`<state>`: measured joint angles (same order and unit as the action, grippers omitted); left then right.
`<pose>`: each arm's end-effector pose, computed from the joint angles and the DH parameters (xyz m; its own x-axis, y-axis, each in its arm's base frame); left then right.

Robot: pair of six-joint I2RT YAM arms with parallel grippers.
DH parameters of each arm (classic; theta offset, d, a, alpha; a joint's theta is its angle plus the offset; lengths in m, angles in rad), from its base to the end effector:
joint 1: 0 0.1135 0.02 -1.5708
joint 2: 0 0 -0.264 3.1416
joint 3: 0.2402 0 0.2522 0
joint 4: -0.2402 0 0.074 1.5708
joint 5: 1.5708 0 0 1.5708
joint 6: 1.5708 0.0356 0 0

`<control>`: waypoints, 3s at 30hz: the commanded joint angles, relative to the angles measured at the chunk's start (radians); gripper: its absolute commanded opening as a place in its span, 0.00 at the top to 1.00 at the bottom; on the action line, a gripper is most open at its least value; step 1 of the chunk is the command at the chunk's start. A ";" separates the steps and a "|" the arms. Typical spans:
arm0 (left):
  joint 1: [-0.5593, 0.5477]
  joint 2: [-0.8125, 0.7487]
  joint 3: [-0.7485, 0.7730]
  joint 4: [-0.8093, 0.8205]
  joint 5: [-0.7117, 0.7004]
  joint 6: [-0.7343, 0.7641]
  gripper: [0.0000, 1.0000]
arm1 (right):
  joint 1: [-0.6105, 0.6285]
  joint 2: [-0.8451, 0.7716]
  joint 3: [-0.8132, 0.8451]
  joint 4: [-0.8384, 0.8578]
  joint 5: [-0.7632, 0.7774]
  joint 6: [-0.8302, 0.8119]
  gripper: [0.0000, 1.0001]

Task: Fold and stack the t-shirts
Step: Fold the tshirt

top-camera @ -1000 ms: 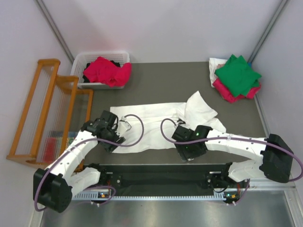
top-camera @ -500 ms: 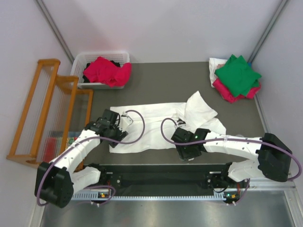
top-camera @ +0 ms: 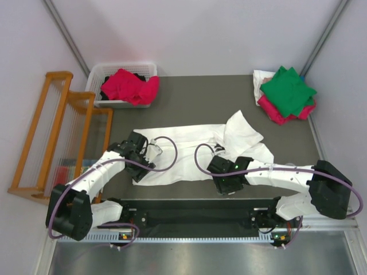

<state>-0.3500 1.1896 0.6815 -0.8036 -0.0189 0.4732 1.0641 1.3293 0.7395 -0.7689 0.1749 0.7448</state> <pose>0.1816 -0.0656 0.1859 -0.6541 0.7238 -0.2197 0.7149 0.6864 0.1330 0.1106 0.1865 0.1768 -0.9204 -0.2828 -0.2701 -0.2984 0.9543 0.0176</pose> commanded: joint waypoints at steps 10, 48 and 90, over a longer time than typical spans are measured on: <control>-0.006 0.013 0.092 -0.177 0.040 0.091 0.41 | -0.015 0.027 0.027 0.026 0.025 -0.012 0.45; -0.038 0.208 0.036 -0.068 0.060 0.065 0.53 | -0.064 0.041 -0.011 0.072 0.012 -0.035 0.49; -0.021 0.062 0.124 -0.083 -0.001 0.047 1.00 | -0.095 -0.077 0.066 -0.113 0.084 -0.044 1.00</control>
<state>-0.3824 1.3285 0.7288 -0.8459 -0.0051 0.5030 0.9783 1.3502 0.7250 -0.7807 0.2253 0.7071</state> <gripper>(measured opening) 0.025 0.009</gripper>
